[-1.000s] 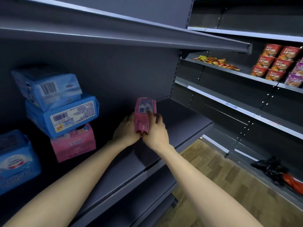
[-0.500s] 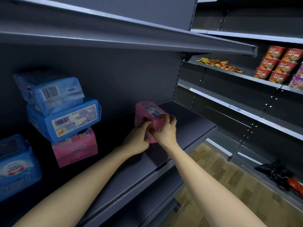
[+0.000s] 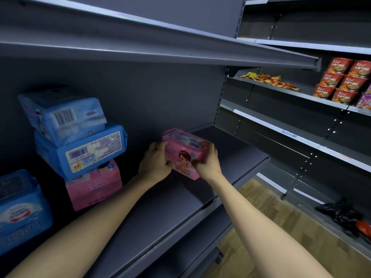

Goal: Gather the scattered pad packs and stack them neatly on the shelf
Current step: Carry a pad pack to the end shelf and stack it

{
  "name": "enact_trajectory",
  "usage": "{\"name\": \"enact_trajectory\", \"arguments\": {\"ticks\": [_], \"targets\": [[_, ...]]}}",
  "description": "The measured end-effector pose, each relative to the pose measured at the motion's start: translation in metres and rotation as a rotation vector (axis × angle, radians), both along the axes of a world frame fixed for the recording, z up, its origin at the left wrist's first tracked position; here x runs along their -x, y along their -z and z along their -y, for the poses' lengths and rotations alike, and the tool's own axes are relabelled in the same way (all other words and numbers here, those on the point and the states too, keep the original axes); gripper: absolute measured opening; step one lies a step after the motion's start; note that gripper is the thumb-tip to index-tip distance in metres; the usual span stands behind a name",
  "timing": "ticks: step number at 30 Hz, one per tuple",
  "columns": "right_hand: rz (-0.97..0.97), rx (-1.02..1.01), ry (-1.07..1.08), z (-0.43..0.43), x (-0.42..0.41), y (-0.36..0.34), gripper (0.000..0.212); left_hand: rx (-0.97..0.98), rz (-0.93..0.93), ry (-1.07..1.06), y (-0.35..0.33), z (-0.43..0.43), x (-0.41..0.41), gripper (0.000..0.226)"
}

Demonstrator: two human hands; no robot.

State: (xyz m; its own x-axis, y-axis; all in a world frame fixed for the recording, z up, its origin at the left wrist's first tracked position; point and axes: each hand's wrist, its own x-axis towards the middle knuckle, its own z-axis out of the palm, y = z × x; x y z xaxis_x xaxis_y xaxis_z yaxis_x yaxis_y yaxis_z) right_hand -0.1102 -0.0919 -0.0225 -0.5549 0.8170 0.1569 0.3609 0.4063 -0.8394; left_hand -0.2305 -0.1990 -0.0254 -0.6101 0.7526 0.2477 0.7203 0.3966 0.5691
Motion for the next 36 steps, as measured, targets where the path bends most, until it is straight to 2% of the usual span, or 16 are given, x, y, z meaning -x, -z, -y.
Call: {"name": "enact_trajectory", "arguments": {"ticks": [3,10,15,21,28,31,36], "targets": [[0.019,-0.02,-0.014,-0.003,-0.002,-0.002,0.06,-0.041,-0.014,-0.013,-0.002,-0.004,0.001,0.07],[0.198,-0.237,0.096,-0.001,-0.001,-0.003,0.068,-0.007,-0.019,0.003,-0.009,-0.019,0.007,0.085],[0.258,-0.237,0.074,0.002,0.005,-0.008,0.068,-0.01,0.071,0.042,-0.011,-0.028,0.008,0.094],[0.2,-0.186,0.105,0.003,0.008,-0.01,0.064,-0.061,0.116,0.022,-0.015,-0.033,0.012,0.081],[0.305,-0.261,0.082,0.007,0.017,-0.012,0.057,-0.044,0.164,0.018,-0.019,-0.033,0.017,0.079],[0.349,-0.291,0.07,0.007,0.018,-0.013,0.055,-0.024,0.118,0.037,-0.022,-0.033,0.015,0.072],[0.415,-0.328,0.049,0.006,0.019,-0.017,0.053,0.021,0.04,0.087,-0.026,-0.031,0.01,0.076]]}}
